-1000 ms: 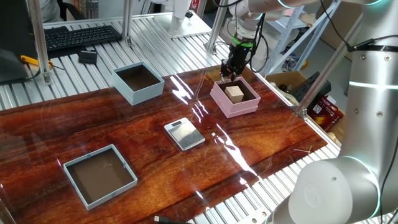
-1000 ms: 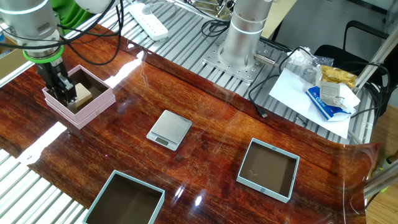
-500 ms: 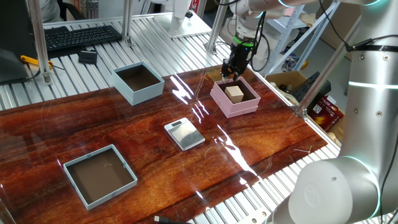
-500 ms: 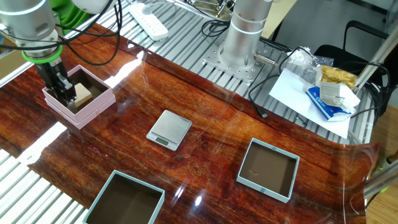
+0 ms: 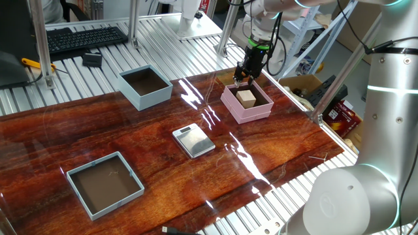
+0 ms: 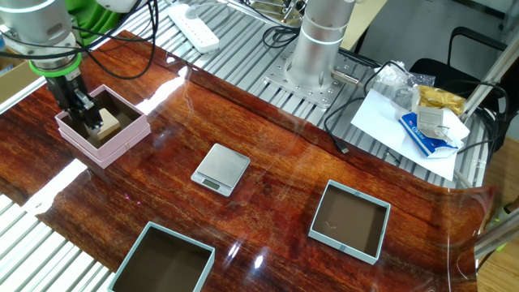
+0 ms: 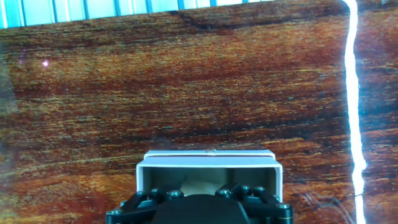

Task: Move an object from one box to another

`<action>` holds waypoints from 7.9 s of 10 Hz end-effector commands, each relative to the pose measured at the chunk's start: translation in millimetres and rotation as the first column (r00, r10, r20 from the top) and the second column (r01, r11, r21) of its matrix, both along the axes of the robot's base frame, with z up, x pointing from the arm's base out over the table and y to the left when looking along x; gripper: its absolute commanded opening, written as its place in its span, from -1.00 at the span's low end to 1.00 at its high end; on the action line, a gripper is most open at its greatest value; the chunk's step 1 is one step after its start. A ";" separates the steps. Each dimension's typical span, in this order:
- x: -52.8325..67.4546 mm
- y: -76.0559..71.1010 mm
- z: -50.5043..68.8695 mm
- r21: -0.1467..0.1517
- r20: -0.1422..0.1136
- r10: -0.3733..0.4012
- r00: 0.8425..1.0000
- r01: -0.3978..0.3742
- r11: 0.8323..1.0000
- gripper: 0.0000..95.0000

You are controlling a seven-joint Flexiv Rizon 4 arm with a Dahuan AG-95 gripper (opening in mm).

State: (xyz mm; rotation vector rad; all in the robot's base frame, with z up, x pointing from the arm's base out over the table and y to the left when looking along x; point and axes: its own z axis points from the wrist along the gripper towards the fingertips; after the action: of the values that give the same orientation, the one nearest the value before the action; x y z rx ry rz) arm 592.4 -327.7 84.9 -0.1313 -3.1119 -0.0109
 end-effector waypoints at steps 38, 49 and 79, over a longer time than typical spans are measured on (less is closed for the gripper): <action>7.4 -2.1 -5.3 0.037 0.033 0.078 0.996 -0.079 0.996 -1.00; 7.4 -2.1 -5.3 0.059 -0.002 0.059 0.998 -0.059 0.997 -1.00; -5.8 -0.9 103.3 0.002 0.000 0.153 0.988 -0.153 0.988 -1.00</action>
State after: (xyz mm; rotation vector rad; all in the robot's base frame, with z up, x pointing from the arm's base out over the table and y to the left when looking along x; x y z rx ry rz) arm 585.0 -328.3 187.8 0.0680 -3.1069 0.0020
